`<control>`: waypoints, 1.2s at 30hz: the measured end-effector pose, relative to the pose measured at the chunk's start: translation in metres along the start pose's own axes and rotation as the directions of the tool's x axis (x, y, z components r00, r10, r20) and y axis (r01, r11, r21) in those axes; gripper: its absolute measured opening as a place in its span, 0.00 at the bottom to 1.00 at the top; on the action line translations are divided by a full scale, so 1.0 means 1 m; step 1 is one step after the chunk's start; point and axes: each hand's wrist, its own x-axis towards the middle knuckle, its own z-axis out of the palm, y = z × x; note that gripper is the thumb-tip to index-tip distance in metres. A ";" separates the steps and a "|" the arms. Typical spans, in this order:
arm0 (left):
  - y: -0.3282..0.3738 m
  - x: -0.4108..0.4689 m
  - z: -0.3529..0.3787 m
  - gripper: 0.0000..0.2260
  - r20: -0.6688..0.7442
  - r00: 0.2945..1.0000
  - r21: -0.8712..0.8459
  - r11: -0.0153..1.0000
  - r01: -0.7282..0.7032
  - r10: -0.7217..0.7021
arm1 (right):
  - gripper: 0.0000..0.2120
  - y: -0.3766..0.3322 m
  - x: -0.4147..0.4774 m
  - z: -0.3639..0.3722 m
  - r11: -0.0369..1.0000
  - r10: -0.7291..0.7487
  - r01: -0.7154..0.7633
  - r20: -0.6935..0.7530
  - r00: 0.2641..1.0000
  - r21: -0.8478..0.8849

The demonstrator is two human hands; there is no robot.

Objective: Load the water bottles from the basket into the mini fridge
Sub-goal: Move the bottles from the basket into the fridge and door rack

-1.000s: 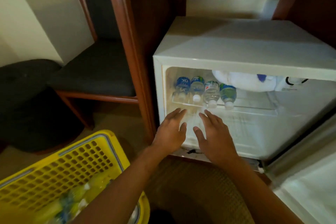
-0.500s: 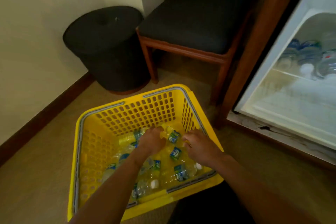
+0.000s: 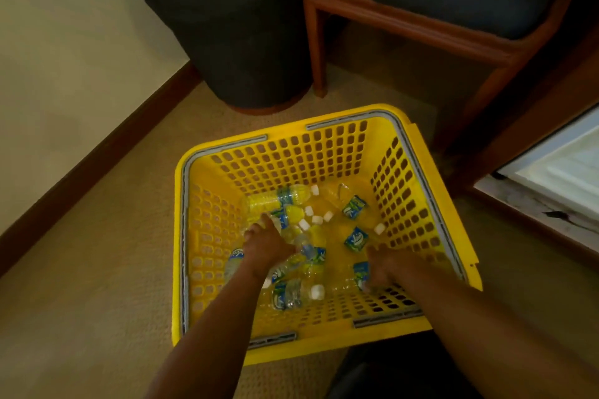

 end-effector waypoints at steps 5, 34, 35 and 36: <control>-0.007 0.000 -0.006 0.49 0.052 0.998 -0.174 0.983 0.051 -0.043 | 0.41 0.000 -0.010 -0.005 0.998 -0.044 0.043 0.046 0.998 0.038; 0.240 -0.257 -0.050 0.15 -0.025 0.674 -0.949 0.194 -0.248 0.739 | 0.21 0.198 -0.306 0.072 -0.188 0.566 0.675 -0.483 0.668 0.714; 0.257 -0.267 -0.045 0.15 -0.012 0.659 -0.942 0.213 -0.260 0.752 | 0.21 0.213 -0.311 0.076 -0.218 0.601 0.694 -0.466 0.649 0.686; 0.275 -0.276 -0.040 0.15 0.001 0.643 -0.934 0.230 -0.273 0.766 | 0.21 0.226 -0.316 0.081 -0.235 0.642 0.709 -0.442 0.627 0.665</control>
